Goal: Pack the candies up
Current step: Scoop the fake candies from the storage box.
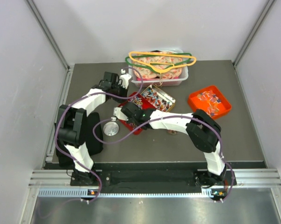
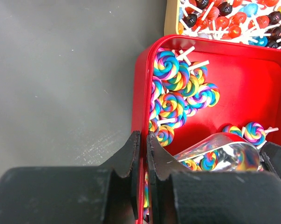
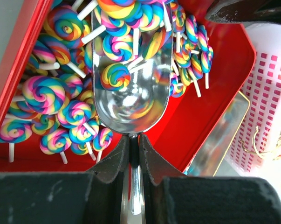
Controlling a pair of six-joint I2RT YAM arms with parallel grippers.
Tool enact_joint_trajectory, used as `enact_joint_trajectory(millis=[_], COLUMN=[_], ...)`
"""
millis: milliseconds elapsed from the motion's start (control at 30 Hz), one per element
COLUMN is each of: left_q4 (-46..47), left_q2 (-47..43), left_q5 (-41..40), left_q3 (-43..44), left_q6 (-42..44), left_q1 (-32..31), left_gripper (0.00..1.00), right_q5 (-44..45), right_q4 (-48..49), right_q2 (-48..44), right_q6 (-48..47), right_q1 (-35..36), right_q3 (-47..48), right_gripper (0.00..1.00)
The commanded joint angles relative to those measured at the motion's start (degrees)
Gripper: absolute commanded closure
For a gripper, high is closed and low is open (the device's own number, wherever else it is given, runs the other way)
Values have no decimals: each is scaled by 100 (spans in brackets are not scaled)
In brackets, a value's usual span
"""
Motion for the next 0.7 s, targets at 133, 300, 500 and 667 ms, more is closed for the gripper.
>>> enact_joint_trajectory(millis=[133, 300, 500, 667], left_q4=[285, 259, 267, 250], left_q2=[-357, -366, -375, -366], left_q5=[209, 174, 200, 218], left_q3=[137, 120, 119, 146], left_q6=[-135, -100, -91, -143], left_q1=[-47, -38, -38, -38], left_gripper=[100, 100, 100, 100], right_q5=[-89, -133, -265, -274], right_q4=[421, 588, 606, 851], right_q2=[-487, -619, -690, -663], right_q6=[-207, -216, -58, -22], right_q1=[-161, -205, -319, -354], right_q3=[-301, -582, -723, -864], right_gripper=[100, 100, 100, 100])
